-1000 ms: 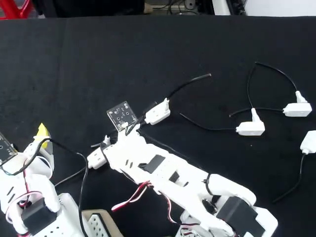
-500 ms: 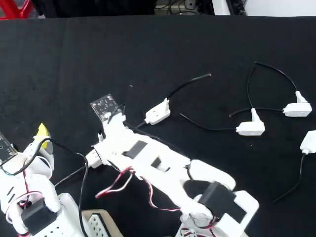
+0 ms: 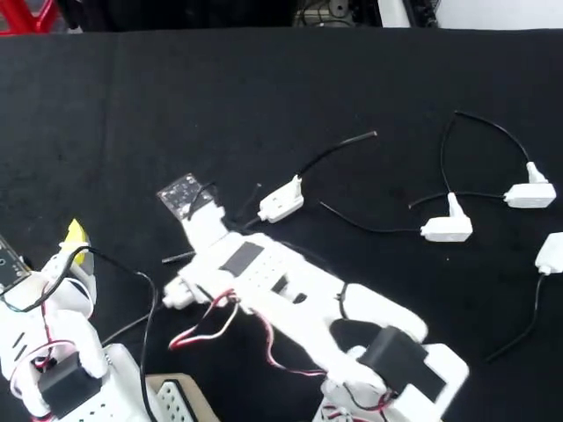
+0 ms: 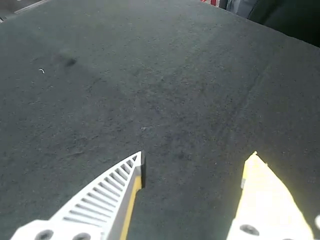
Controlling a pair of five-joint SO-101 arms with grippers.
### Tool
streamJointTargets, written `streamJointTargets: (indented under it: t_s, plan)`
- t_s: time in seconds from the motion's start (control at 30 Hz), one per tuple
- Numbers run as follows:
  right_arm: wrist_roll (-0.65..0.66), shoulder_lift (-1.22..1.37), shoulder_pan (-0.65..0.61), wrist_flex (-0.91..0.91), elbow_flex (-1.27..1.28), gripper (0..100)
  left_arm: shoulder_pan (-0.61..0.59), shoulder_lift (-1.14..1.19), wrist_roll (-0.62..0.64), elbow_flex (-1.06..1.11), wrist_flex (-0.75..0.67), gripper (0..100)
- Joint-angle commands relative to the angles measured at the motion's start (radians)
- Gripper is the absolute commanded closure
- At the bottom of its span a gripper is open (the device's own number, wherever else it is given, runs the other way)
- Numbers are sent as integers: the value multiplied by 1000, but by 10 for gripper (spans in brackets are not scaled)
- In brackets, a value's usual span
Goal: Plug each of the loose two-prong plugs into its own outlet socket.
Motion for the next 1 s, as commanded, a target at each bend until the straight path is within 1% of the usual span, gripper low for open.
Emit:
streamJointTargets:
  t_s: [0.0, 0.07, 0.17, 0.23, 0.3, 0.33, 0.5, 0.6, 0.67, 0.73, 0.8, 0.87, 0.97]
  plan:
    - [51, -70, 94, 95, 53, 986, -4, -5, 5, -5, -21, 683]
    - [77, -127, 138, 106, 73, 986, -4, -5, 5, -5, -23, 683]
    - [141, -173, 244, 80, 82, 986, -4, -5, 5, -5, -21, 683]
    - [186, -166, 324, -8, 84, 986, -4, -5, 5, -5, -21, 683]
    - [213, -136, 377, -104, 91, 986, -5, -5, 5, -5, -21, 683]
    - [219, -120, 381, -135, 94, 986, -7, -5, 5, -5, -21, 683]
    - [221, -82, 385, -144, 87, 972, -4, -5, 5, -4, -21, 683]
    - [218, -82, 390, -133, 90, 877, -2, -5, 5, 4, -25, 683]
    - [218, -82, 390, -98, 85, 809, -2, -5, 5, 12, -29, 683]
    - [216, -101, 388, -40, 64, 770, -1, -5, 5, 10, -29, 683]
    - [215, -151, 396, 52, 38, 761, -1, -5, 5, 12, -26, 683]
    - [186, -234, 396, 169, 13, 761, -1, -5, 5, 12, -21, 683]
    - [169, -407, 396, 354, -18, 761, -1, -5, 5, 12, -21, 683]
